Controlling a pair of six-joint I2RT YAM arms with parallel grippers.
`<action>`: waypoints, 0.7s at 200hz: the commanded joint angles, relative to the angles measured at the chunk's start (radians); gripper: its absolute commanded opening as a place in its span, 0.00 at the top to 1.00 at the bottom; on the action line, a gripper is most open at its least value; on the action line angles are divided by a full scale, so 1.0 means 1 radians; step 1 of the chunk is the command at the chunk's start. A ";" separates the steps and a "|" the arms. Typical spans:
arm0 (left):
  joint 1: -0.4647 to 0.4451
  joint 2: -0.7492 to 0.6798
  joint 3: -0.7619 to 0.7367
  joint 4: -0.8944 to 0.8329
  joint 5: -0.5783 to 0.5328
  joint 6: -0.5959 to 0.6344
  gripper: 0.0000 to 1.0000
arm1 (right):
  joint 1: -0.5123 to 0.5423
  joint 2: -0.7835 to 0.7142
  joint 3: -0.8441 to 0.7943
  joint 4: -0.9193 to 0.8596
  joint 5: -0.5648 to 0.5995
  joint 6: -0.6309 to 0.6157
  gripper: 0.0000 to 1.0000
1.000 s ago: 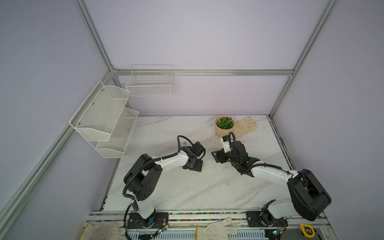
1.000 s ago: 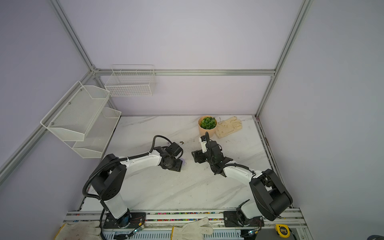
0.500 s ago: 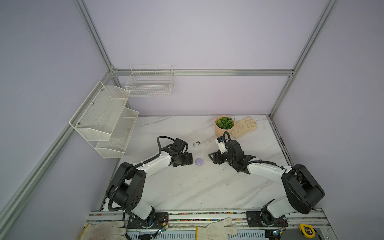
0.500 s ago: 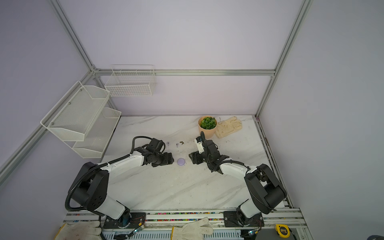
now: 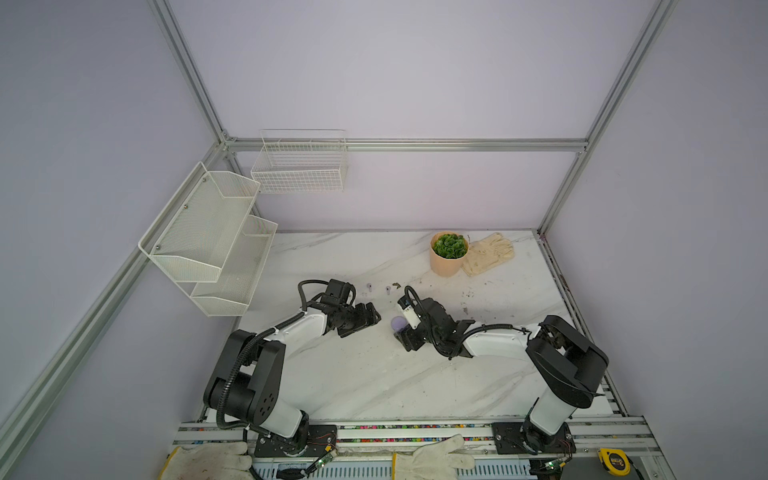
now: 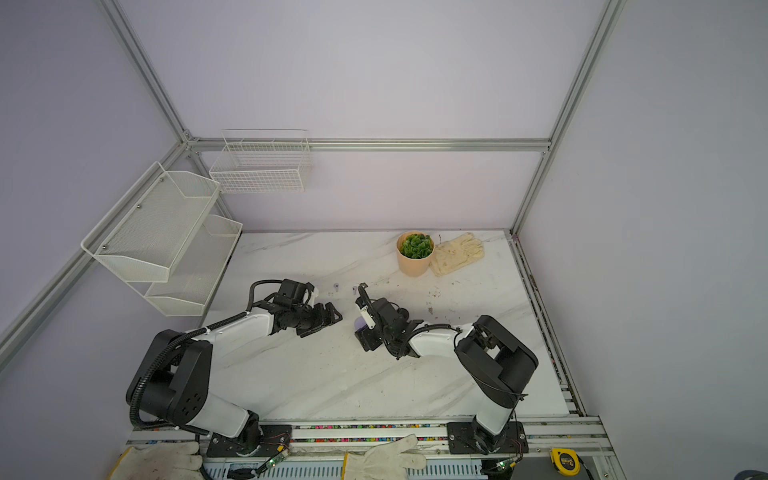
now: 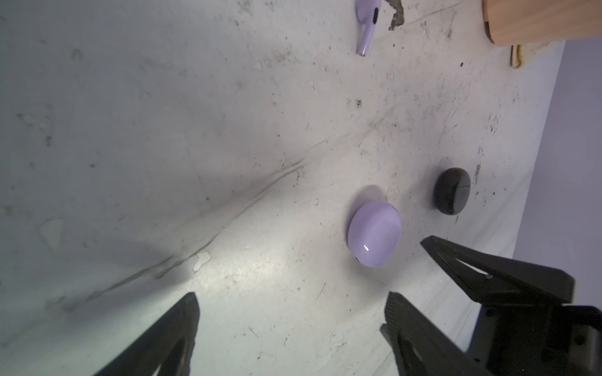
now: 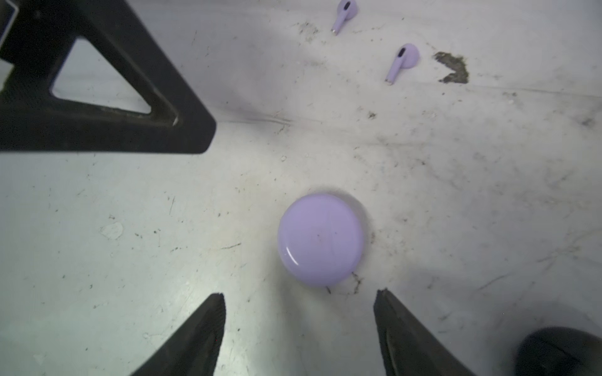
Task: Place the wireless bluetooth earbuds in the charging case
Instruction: 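Move the right gripper over the lilac case and lower around it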
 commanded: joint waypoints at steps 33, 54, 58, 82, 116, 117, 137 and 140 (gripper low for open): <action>0.025 -0.016 -0.047 0.071 0.095 -0.015 0.09 | 0.010 0.074 0.048 0.031 0.128 -0.044 0.23; 0.027 -0.009 -0.052 0.084 0.104 -0.018 0.09 | 0.010 0.093 0.055 0.035 0.149 -0.043 0.23; 0.027 -0.007 -0.052 0.086 0.106 -0.018 0.09 | 0.010 0.095 0.054 0.038 0.149 -0.043 0.23; 0.028 0.004 -0.054 0.092 0.115 -0.018 0.09 | 0.010 0.120 0.061 0.059 0.142 -0.043 0.24; 0.028 0.012 -0.055 0.104 0.119 -0.021 0.09 | 0.011 0.162 0.088 0.075 0.137 -0.039 0.26; 0.028 0.012 -0.055 0.103 0.119 -0.021 0.09 | 0.010 0.163 0.089 0.075 0.136 -0.039 0.26; 0.029 0.013 -0.058 0.109 0.118 -0.024 0.09 | 0.010 0.175 0.097 0.075 0.136 -0.040 0.28; 0.029 0.014 -0.059 0.109 0.119 -0.024 0.09 | 0.010 0.176 0.096 0.074 0.137 -0.039 0.29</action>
